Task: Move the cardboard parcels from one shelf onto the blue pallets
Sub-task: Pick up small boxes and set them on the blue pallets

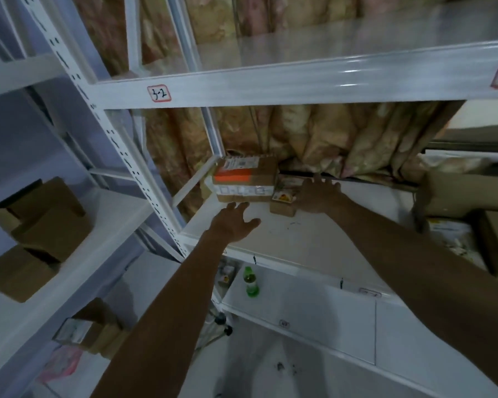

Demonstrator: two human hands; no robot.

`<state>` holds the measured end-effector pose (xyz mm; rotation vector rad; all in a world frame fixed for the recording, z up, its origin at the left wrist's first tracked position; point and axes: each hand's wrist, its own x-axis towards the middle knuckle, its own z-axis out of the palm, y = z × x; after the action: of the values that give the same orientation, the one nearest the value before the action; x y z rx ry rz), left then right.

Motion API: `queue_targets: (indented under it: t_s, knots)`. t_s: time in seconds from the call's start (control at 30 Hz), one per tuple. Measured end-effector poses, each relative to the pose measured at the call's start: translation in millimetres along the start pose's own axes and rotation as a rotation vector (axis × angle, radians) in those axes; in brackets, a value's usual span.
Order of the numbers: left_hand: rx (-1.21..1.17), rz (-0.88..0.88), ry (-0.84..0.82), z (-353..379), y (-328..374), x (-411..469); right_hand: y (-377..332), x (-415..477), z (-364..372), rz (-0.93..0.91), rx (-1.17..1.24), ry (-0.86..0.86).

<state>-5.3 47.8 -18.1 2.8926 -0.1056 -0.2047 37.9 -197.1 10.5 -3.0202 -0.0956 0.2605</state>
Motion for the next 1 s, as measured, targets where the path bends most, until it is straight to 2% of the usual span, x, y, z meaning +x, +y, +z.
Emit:
queue_targets:
  t_s: [0.27, 0.4, 0.6, 0.8, 1.0]
  knots:
    - [-0.001, 0.163, 0.076, 5, -52, 73, -30, 53, 25, 0.132, -0.011, -0.016]
    - [-0.018, 0.221, 0.018, 9, -86, 101, -55, 83, 40, 0.172, 0.006, 0.014]
    - [0.011, 0.262, -0.058, 8, -126, 131, -93, 122, 55, 0.305, 0.105, -0.029]
    - [-0.157, 0.413, -0.060, 22, -126, 141, -96, 137, 78, 0.375, 0.178, -0.061]
    - [-0.159, 0.421, -0.091, 36, -115, 147, -100, 145, 94, 0.423, 0.192, 0.050]
